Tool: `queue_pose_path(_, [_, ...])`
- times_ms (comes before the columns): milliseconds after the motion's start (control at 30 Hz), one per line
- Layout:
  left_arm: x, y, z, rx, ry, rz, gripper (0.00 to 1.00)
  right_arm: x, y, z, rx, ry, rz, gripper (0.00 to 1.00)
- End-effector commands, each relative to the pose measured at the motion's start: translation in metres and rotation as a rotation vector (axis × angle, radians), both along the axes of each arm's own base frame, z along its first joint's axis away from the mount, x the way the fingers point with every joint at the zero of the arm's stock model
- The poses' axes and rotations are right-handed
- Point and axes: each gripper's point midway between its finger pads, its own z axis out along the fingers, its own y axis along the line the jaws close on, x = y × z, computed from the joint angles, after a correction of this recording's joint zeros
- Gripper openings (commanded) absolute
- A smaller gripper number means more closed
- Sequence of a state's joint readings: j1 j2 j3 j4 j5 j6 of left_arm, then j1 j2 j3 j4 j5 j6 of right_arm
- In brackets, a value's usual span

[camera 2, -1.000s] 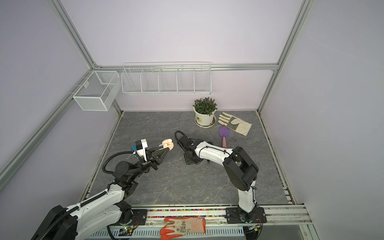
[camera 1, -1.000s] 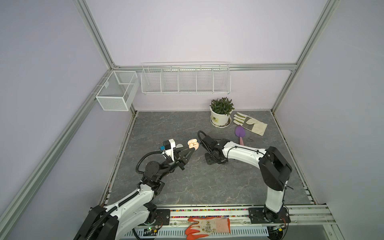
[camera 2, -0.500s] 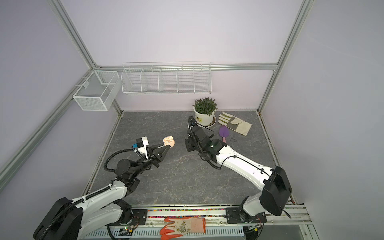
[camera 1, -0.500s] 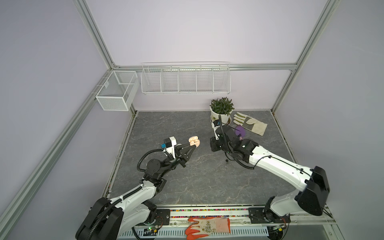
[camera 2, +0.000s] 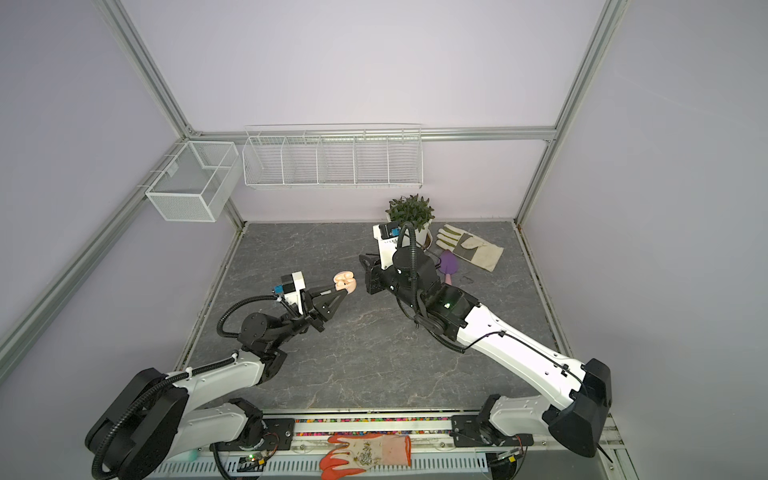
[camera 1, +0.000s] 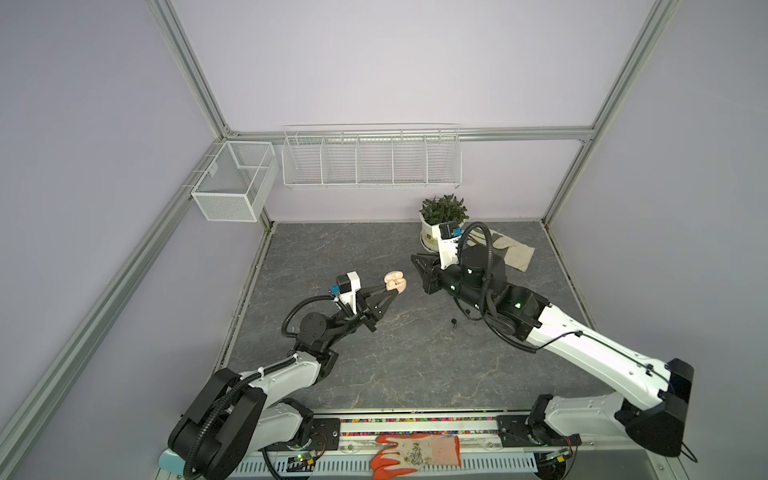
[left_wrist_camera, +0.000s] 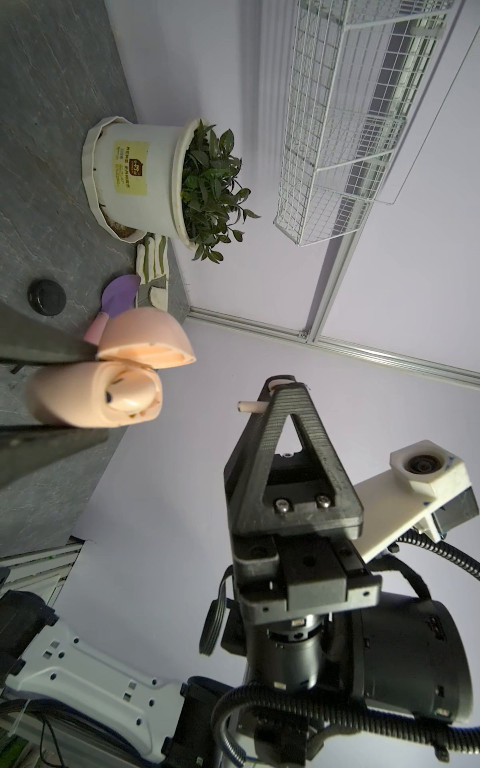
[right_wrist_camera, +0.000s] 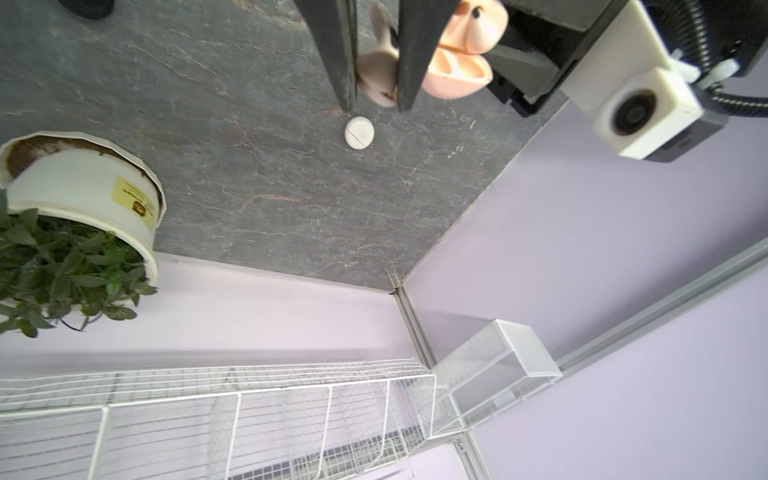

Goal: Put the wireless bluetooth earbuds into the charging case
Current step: 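Carry the earbud with the right gripper toward the case in the left gripper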

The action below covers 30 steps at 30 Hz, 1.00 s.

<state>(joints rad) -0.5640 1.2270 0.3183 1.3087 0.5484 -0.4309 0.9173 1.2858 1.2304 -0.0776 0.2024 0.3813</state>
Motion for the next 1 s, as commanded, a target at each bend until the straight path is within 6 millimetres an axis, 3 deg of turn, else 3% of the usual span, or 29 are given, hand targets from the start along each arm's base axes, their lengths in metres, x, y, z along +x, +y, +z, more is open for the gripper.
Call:
queue_pose_path(0, [-0.008, -0.001, 0.024, -0.032, -0.109, -0.02, 0.0, -0.007, 0.014, 0.013, 0.061, -0.045, 0.019, 0.07])
queue_pose_path(233, [-0.009, 0.0, 0.023, -0.012, -0.126, -0.003, 0.0, -0.018, 0.03, -0.001, 0.046, -0.032, 0.039, 0.07])
queue_pose_path(967, [-0.013, 0.004, 0.024, -0.006, -0.138, 0.014, 0.0, -0.027, 0.038, -0.018, 0.067, 0.007, 0.053, 0.07])
